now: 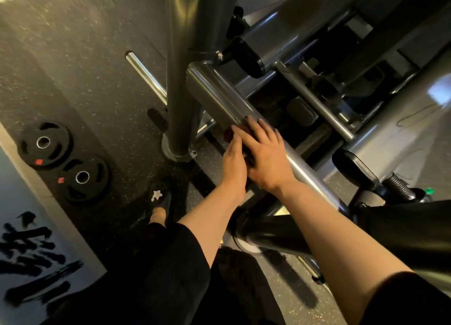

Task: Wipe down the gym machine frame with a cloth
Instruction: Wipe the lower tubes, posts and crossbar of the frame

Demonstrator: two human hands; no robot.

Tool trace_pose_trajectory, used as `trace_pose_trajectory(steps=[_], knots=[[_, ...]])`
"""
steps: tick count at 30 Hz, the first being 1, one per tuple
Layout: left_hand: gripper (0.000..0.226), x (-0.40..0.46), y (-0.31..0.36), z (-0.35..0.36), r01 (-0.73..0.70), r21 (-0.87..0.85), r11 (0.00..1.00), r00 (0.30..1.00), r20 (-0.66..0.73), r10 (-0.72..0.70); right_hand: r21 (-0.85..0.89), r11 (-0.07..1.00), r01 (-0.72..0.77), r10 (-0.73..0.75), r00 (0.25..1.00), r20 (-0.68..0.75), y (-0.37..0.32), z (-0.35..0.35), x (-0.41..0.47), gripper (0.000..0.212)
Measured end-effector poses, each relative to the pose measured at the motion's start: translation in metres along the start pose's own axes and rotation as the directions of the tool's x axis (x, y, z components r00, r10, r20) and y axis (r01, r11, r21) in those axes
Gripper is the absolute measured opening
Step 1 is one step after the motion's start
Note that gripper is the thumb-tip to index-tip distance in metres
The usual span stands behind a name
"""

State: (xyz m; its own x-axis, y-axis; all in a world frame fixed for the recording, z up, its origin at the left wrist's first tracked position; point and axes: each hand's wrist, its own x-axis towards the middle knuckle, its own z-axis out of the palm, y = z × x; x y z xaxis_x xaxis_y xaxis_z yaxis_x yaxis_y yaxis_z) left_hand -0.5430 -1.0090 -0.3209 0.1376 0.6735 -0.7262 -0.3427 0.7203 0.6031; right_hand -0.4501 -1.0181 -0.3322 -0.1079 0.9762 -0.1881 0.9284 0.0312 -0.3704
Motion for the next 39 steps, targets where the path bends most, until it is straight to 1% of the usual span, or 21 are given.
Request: trace_pose_trajectory(steps=[2, 4, 6, 8, 11, 13, 15, 16, 18, 20, 22, 24, 25, 27, 28, 29, 32, 34, 36, 38, 39], knots=[[0.042, -0.004, -0.007, -0.006, 0.033, 0.077, 0.996, 0.999, 0.027, -0.036, -0.086, 0.995, 0.042, -0.044, 0.999, -0.019, 0.003, 0.004, -0.004, 0.069], [0.041, -0.008, -0.010, -0.011, 0.064, 0.166, 0.984, 0.996, 0.044, -0.072, -0.148, 0.987, 0.070, -0.076, 0.996, -0.036, 0.013, 0.005, -0.014, 0.069], [0.035, -0.006, -0.014, -0.013, 0.046, 0.224, 0.974, 0.999, 0.007, -0.049, -0.198, 0.978, 0.067, -0.075, 0.997, -0.033, 0.028, 0.004, -0.034, 0.074], [0.035, -0.008, -0.015, -0.010, -0.004, 0.321, 0.947, 1.000, 0.016, -0.001, -0.230, 0.973, 0.019, -0.033, 0.998, -0.059, 0.038, 0.003, -0.058, 0.078], [0.043, -0.017, -0.014, 0.001, -0.106, 0.481, 0.871, 0.992, 0.117, 0.055, -0.305, 0.946, -0.112, 0.078, 0.990, -0.121, 0.040, 0.005, -0.090, 0.079], [0.048, -0.018, -0.011, 0.006, -0.147, 0.515, 0.845, 0.987, 0.126, 0.095, -0.326, 0.930, -0.167, 0.117, 0.979, -0.168, 0.032, 0.004, -0.089, 0.075], [0.052, -0.014, -0.009, 0.007, -0.142, 0.493, 0.858, 0.989, 0.113, 0.099, -0.325, 0.932, -0.160, 0.091, 0.972, -0.218, 0.020, 0.004, -0.071, 0.070], [0.053, -0.011, -0.008, 0.005, -0.143, 0.487, 0.862, 0.989, 0.108, 0.104, -0.332, 0.933, -0.139, 0.064, 0.972, -0.227, 0.014, 0.005, -0.059, 0.072], [0.053, -0.006, -0.008, 0.004, -0.173, 0.522, 0.835, 0.984, 0.119, 0.130, -0.333, 0.936, -0.112, 0.044, 0.977, -0.207, 0.006, 0.008, -0.041, 0.076], [0.053, -0.004, -0.008, 0.002, -0.237, 0.586, 0.775, 0.971, 0.167, 0.171, -0.305, 0.947, -0.099, 0.042, 0.981, -0.187, 0.004, 0.013, -0.040, 0.068], [0.055, -0.006, -0.011, 0.003, -0.326, 0.664, 0.673, 0.944, 0.265, 0.196, -0.282, 0.950, -0.136, 0.079, 0.976, -0.203, 0.010, 0.019, -0.066, 0.056], [0.058, -0.009, -0.017, 0.004, -0.425, 0.728, 0.538, 0.903, 0.379, 0.200, -0.283, 0.937, -0.203, 0.129, 0.957, -0.260, 0.023, 0.029, -0.106, 0.052], [0.061, -0.011, -0.020, 0.005, -0.477, 0.764, 0.434, 0.878, 0.439, 0.190, -0.272, 0.931, -0.243, 0.161, 0.943, -0.292, 0.030, 0.033, -0.128, 0.054], [0.068, -0.012, -0.028, 0.008, -0.567, 0.812, 0.139, 0.821, 0.543, 0.178, -0.248, 0.912, -0.326, 0.228, 0.908, -0.353, 0.041, 0.036, -0.162, 0.063], [0.073, -0.011, -0.031, 0.011, -0.599, 0.801, 0.012, 0.788, 0.586, 0.186, -0.256, 0.890, -0.376, 0.257, 0.880, -0.400, 0.045, 0.034, -0.173, 0.066], [0.076, -0.009, -0.033, 0.012, -0.612, 0.787, -0.081, 0.763, 0.614, 0.203, -0.277, 0.858, -0.432, 0.280, 0.847, -0.451, 0.047, 0.032, -0.179, 0.066], [0.080, -0.003, -0.033, 0.014, -0.579, 0.776, -0.249, 0.740, 0.629, 0.238, -0.269, 0.727, -0.632, 0.411, 0.714, -0.567, 0.044, 0.034, -0.185, 0.060], [0.082, 0.000, -0.030, 0.009, -0.552, 0.756, -0.352, 0.740, 0.639, 0.211, -0.158, 0.675, -0.721, 0.525, 0.620, -0.583, 0.035, 0.045, -0.184, 0.059], [0.083, 0.002, -0.025, 0.005, -0.541, 0.712, -0.448, 0.720, 0.667, 0.190, 0.029, 0.636, -0.771, 0.663, 0.528, -0.530, 0.017, 0.057, -0.171, 0.061], [0.079, 0.005, -0.020, 0.004, -0.537, 0.671, -0.512, 0.691, 0.697, 0.189, 0.268, 0.597, -0.756, 0.785, 0.481, -0.391, -0.007, 0.062, -0.142, 0.063], [0.076, 0.005, -0.017, 0.004, -0.538, 0.659, -0.526, 0.678, 0.709, 0.195, 0.377, 0.573, -0.728, 0.816, 0.464, -0.345, -0.018, 0.061, -0.122, 0.059]])
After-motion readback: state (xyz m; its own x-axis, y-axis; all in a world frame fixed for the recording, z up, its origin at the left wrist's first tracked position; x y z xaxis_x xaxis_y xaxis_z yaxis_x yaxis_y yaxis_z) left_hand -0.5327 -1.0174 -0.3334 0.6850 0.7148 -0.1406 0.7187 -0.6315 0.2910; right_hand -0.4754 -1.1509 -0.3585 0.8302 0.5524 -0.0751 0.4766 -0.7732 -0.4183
